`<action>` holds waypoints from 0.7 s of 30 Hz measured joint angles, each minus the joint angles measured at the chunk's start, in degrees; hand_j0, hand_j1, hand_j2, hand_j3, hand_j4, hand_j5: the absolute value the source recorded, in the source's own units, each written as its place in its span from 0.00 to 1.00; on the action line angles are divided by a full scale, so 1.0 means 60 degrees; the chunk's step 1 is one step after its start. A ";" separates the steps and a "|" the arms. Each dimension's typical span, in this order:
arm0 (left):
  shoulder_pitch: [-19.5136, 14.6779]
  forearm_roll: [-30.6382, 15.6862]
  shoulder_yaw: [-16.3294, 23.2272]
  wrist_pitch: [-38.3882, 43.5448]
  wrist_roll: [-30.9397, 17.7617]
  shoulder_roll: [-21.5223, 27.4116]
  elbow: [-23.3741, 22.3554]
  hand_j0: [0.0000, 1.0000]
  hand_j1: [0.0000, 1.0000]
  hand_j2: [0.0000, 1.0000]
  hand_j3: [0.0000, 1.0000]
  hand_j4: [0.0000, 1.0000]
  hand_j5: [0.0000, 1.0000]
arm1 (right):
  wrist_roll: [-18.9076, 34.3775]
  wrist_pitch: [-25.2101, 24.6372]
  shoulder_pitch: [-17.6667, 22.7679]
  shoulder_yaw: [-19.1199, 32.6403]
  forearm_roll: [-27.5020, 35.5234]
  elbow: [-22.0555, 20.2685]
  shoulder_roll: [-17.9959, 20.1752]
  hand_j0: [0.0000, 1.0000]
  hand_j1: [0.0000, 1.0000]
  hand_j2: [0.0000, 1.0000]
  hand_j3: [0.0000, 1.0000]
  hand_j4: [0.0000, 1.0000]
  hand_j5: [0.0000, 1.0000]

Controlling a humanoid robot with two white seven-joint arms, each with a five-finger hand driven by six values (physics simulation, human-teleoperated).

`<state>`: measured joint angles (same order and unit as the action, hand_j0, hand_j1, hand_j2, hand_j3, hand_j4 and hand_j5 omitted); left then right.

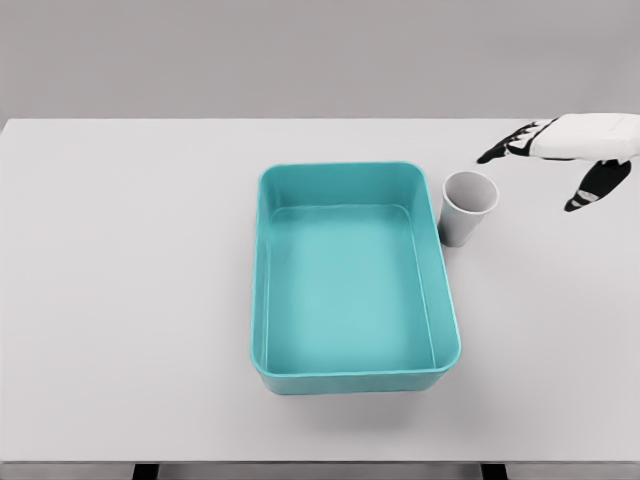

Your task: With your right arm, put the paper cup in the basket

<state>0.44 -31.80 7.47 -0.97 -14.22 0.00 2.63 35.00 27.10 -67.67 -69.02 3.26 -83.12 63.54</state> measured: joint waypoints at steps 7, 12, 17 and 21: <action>0.0000 0.0000 0.0000 0.0000 0.0000 0.0000 0.0000 1.00 1.00 1.00 1.00 1.00 1.00 | -0.0370 -0.0910 -0.0176 -0.0412 0.0040 0.0759 -0.1184 1.00 1.00 1.00 1.00 1.00 1.00; 0.0000 0.0000 0.0000 0.0000 0.0000 0.0000 0.0000 1.00 1.00 1.00 1.00 1.00 1.00 | -0.0496 -0.1527 -0.0132 -0.0609 -0.0003 0.0911 -0.1726 1.00 1.00 1.00 1.00 1.00 1.00; 0.0000 0.0000 0.0000 0.0000 0.0000 0.0000 0.0000 1.00 1.00 1.00 1.00 1.00 1.00 | -0.0495 -0.1640 -0.0030 -0.0689 -0.0016 0.0940 -0.1834 1.00 1.00 1.00 1.00 1.00 1.00; 0.0000 0.0000 0.0000 0.0000 0.0000 0.0000 0.0000 1.00 1.00 1.00 1.00 1.00 1.00 | -0.0495 -0.1631 0.0132 -0.0705 -0.0029 0.0964 -0.1838 1.00 1.00 1.00 1.00 1.00 1.00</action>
<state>0.44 -31.80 7.48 -0.97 -14.22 0.00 2.63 32.03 17.32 -66.88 -73.25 3.09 -77.34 52.52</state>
